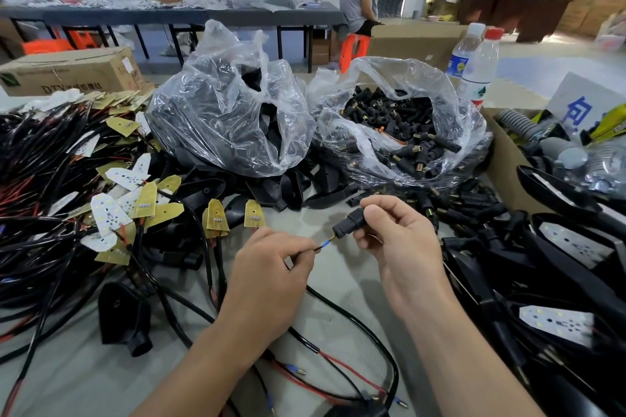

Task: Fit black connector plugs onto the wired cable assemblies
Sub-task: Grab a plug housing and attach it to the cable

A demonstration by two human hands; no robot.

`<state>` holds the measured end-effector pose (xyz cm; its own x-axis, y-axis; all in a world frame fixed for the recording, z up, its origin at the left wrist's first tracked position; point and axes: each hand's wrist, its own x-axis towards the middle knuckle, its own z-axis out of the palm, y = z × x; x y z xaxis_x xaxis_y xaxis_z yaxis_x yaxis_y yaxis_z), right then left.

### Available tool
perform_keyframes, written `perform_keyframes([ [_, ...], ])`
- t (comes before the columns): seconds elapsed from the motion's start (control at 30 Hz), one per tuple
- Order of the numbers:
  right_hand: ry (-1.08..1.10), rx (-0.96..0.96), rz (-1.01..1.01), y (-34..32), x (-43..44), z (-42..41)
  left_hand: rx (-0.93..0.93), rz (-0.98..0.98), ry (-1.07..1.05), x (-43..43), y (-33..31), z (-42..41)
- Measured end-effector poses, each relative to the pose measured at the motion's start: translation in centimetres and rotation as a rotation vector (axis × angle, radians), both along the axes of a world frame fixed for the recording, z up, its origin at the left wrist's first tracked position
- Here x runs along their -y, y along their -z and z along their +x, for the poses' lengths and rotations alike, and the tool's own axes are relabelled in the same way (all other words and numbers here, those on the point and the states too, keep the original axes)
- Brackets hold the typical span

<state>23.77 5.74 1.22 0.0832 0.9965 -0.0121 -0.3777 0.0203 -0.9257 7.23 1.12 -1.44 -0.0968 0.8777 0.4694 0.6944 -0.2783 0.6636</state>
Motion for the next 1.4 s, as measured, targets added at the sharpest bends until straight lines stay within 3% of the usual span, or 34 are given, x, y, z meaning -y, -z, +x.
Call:
perform_keyframes([
  [0.27, -0.015, 0.119, 0.08, -0.1, -0.2, 0.9, -0.015, -0.02, -0.042, 0.1, -0.3, 0.0],
  [0.53, -0.053, 0.118, 0.071, 0.0, -0.3, 1.1, -0.024, -0.039, -0.038, 0.1, -0.5, 0.0],
  [0.8, -0.02, 0.288, 0.112, 0.0, -0.3, 1.5, -0.003, -0.011, -0.023, 0.2, -0.7, 0.2],
  [1.0, -0.198, 0.234, 0.064, 0.2, 0.2, 0.6, 0.107, -0.057, -0.057, 0.4, -0.9, 0.1],
  [1.1, -0.171, 0.191, 0.053, 0.1, 0.2, 0.5, 0.162, -0.134, -0.075, 0.1, -1.1, -0.4],
  [1.27, -0.087, 0.07, 0.025, 0.0, -0.1, 0.8, 0.093, -0.24, -0.023, -0.3, -0.7, -0.7],
  [1.4, -0.138, 0.098, 0.021, 0.3, -0.1, 0.9, 0.115, -0.24, 0.0, -0.6, -0.3, -1.0],
])
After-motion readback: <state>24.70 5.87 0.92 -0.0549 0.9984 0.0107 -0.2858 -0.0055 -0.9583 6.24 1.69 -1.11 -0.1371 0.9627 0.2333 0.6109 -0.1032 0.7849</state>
